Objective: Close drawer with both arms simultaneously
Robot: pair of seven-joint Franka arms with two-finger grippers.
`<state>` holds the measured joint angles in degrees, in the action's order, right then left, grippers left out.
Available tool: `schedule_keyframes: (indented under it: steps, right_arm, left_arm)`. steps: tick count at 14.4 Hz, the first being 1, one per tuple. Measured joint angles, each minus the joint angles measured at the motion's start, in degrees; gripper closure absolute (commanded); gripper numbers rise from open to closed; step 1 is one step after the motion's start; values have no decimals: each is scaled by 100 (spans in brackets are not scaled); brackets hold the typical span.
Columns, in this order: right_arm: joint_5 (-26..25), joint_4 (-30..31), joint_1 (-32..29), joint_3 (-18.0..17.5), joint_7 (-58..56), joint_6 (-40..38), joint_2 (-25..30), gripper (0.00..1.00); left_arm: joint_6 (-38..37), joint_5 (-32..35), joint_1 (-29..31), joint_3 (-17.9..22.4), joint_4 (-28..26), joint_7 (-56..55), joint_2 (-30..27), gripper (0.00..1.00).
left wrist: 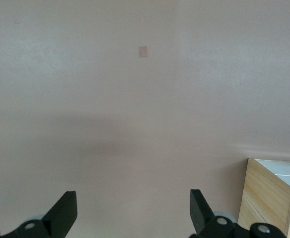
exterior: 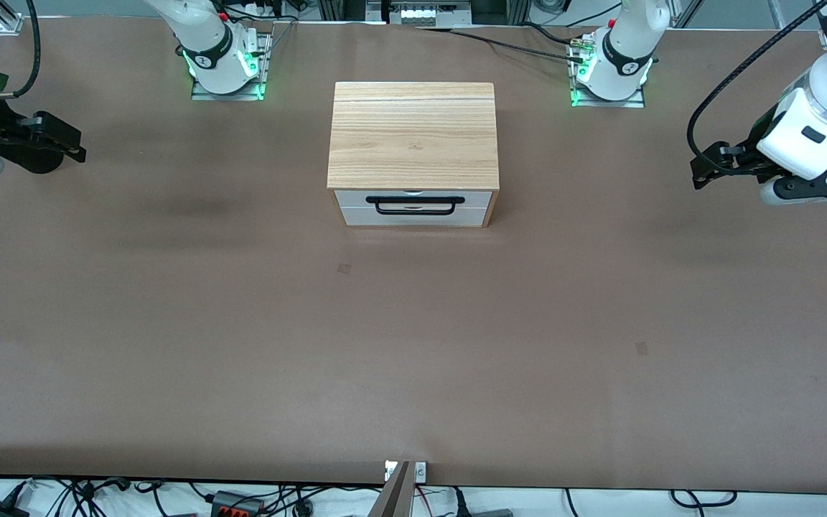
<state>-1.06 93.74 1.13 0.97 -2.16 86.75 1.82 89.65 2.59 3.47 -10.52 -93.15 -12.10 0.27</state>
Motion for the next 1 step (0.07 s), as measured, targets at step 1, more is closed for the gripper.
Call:
schedule_keyframes:
  steps: [1]
  right_arm:
    - [0, -1, 0, -2, 0, 0, 0, 0]
  left_arm:
    - [-2, 0, -5, -6, 0, 0, 2, 0]
